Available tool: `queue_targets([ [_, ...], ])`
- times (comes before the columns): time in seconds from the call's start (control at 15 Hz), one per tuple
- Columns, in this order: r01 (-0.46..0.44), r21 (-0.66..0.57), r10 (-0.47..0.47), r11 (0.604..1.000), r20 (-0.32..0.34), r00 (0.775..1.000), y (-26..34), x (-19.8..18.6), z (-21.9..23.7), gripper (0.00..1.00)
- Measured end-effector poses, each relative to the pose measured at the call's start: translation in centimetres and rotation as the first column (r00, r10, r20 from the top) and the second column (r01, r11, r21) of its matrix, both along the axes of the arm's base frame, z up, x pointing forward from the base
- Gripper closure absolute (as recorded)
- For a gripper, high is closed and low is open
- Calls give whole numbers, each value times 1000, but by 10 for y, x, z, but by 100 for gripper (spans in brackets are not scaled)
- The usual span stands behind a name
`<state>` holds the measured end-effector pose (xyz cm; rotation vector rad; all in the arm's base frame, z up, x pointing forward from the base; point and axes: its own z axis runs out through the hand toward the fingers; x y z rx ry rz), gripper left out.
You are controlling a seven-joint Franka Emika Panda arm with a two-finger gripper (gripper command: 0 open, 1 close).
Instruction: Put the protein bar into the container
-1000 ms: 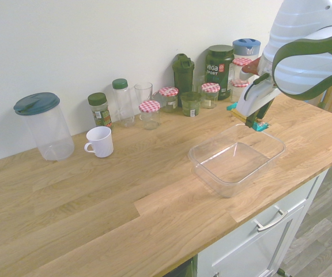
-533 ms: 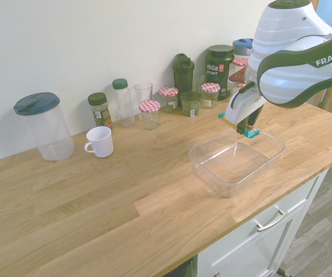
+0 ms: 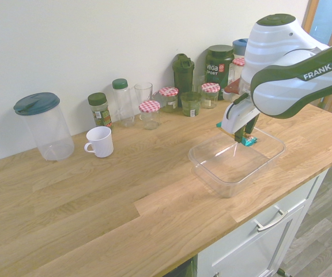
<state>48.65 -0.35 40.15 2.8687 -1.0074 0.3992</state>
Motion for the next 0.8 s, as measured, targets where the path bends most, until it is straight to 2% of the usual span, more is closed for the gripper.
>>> queue_targets([
  [0.07, 0, -1, 0, 1000, -6, 1000, -1, 0, -4, 0],
  [0.8, 26, 4, -26, 1000, -16, 1000, -18, -8, -17, 0],
])
